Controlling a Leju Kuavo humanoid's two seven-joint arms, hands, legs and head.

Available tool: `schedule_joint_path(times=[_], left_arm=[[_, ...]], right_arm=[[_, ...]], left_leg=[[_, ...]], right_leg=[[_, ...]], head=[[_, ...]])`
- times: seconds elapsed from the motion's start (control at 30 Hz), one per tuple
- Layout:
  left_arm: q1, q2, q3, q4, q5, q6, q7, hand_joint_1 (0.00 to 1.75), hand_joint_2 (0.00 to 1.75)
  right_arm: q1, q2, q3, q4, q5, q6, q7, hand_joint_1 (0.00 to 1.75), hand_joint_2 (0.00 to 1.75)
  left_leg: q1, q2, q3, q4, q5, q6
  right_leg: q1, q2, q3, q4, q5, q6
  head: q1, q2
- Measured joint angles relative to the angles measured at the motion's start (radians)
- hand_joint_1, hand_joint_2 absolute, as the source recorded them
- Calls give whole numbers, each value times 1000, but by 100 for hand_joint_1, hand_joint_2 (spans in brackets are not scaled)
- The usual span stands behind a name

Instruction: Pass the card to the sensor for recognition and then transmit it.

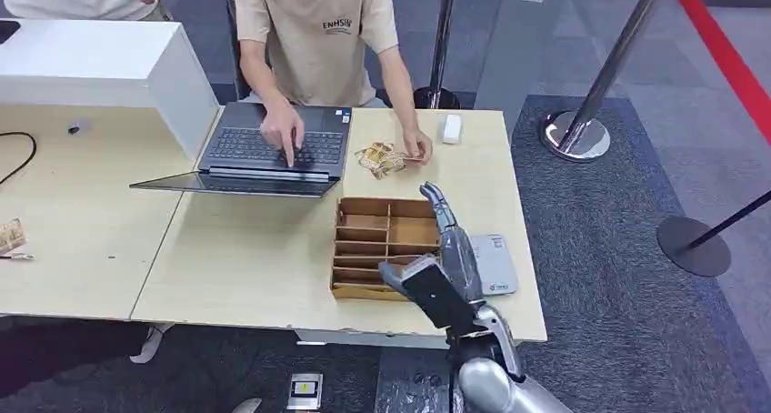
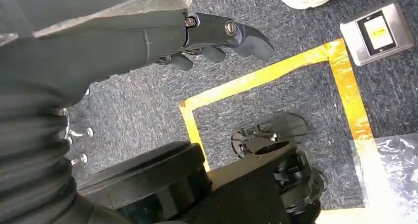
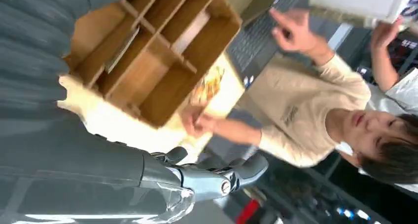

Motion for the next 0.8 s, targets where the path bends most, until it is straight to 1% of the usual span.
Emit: schedule_joint_path(times=[0.17, 0.23, 0.4, 0.47, 0.5, 0.53, 0.8], left_arm=[[0, 0, 0, 0, 3, 0, 1, 0, 175], [0, 0, 0, 0, 3, 0, 1, 0, 175], [0, 0, 0, 0, 3, -1, 1, 0, 175], [0, 0, 0, 0, 3, -1, 1, 0, 175], [0, 0, 0, 0, 3, -1, 1, 0, 175], [0, 0, 0, 0, 3, -1, 1, 0, 175], [0, 0, 2, 0, 6, -1, 1, 0, 175]], right_arm=[[-8, -3, 9, 17, 135, 0, 61, 0, 175], [-10, -4, 12, 24, 152, 1, 70, 0, 175], [-13, -8, 21, 44, 166, 10, 82, 0, 175], [-14, -9, 24, 52, 168, 11, 85, 3, 175], [-14, -10, 25, 56, 169, 12, 86, 3, 175], [-14, -10, 26, 60, 169, 13, 87, 0, 175], [-20, -12, 39, 95, 169, 19, 91, 0, 175]], left_leg=[[0, 0, 0, 0, 0, 0], [0, 0, 0, 0, 0, 0], [0, 0, 0, 0, 0, 0], [0, 0, 0, 0, 0, 0], [0, 0, 0, 0, 0, 0], [0, 0, 0, 0, 0, 0], [0, 0, 0, 0, 0, 0]], right_leg=[[0, 0, 0, 0, 0, 0], [0, 0, 0, 0, 0, 0], [0, 0, 0, 0, 0, 0], [0, 0, 0, 0, 0, 0], [0, 0, 0, 0, 0, 0], [0, 0, 0, 0, 0, 0], [0, 0, 0, 0, 0, 0]], head=[[0, 0], [0, 0], [0, 0], [0, 0], [0, 0], [0, 0], [0, 0]])
